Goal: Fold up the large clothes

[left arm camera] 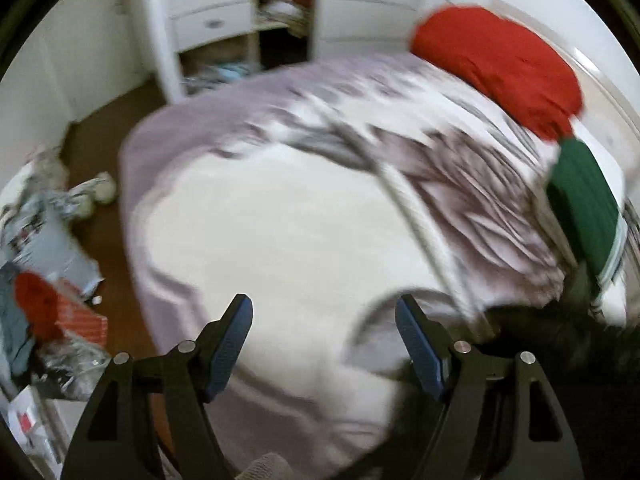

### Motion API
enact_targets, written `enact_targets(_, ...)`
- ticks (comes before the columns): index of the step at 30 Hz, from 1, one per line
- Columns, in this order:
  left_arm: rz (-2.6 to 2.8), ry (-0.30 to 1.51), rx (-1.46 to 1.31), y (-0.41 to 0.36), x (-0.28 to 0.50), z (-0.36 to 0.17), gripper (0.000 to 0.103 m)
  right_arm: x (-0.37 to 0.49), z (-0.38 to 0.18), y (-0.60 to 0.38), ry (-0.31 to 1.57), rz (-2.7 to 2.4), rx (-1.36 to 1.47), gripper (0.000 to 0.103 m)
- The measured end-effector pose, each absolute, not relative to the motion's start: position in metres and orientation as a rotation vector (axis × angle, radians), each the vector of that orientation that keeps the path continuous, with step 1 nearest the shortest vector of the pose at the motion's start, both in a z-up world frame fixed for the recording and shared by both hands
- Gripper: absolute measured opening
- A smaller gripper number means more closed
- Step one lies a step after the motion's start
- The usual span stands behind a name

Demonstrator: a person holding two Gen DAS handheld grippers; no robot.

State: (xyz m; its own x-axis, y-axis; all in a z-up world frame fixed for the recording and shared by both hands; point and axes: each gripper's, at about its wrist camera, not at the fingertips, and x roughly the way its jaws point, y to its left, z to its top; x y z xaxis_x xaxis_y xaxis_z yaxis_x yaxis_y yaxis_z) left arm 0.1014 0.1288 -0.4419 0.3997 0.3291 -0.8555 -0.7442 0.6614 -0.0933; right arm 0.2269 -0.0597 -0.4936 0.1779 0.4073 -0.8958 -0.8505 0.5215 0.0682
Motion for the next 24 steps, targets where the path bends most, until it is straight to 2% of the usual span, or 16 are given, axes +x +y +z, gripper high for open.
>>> enact_targets(6,0.764,0.943,-0.555,0.147,0.057,-0.442,0.074,0.091,-0.593,0.01,1.058,1.175,-0.915,0.019)
enact_targets(7,0.762,0.957,-0.549,0.146,0.053,-0.445,0.074,0.063,-0.61,0.009,1.094,1.181,-0.968,0.02)
enact_targets(8,0.754,0.973,-0.544,0.143,0.048,-0.449,0.074,0.056,-0.619,0.01,1.124,1.176,-0.989,0.028)
enact_targets(10,0.742,1.008,-0.552,0.134,0.053,-0.458,0.074,0.053,-0.62,0.013,1.172,1.191,-0.999,0.035)
enact_targets(12,0.707,1.036,-0.583,0.126,0.052,-0.466,0.074,0.078,-0.613,0.015,1.242,1.221,-0.925,0.041)
enact_targets(14,0.66,1.059,-0.635,0.115,0.051,-0.475,0.074,0.109,-0.597,0.005,1.423,1.28,-0.755,0.054)
enact_targets(17,0.599,1.081,-0.684,0.096,0.055,-0.484,0.074,0.164,-0.576,-0.026,1.695,1.361,-0.41,0.066)
enact_targets(21,0.582,1.107,-0.678,0.082,0.059,-0.493,0.074,0.223,-0.544,-0.07,1.754,1.36,-0.207,0.072)
enact_targets(24,0.615,1.123,-0.684,0.082,0.055,-0.505,0.074,0.282,-0.565,-0.088,1.766,1.184,-0.164,0.077)
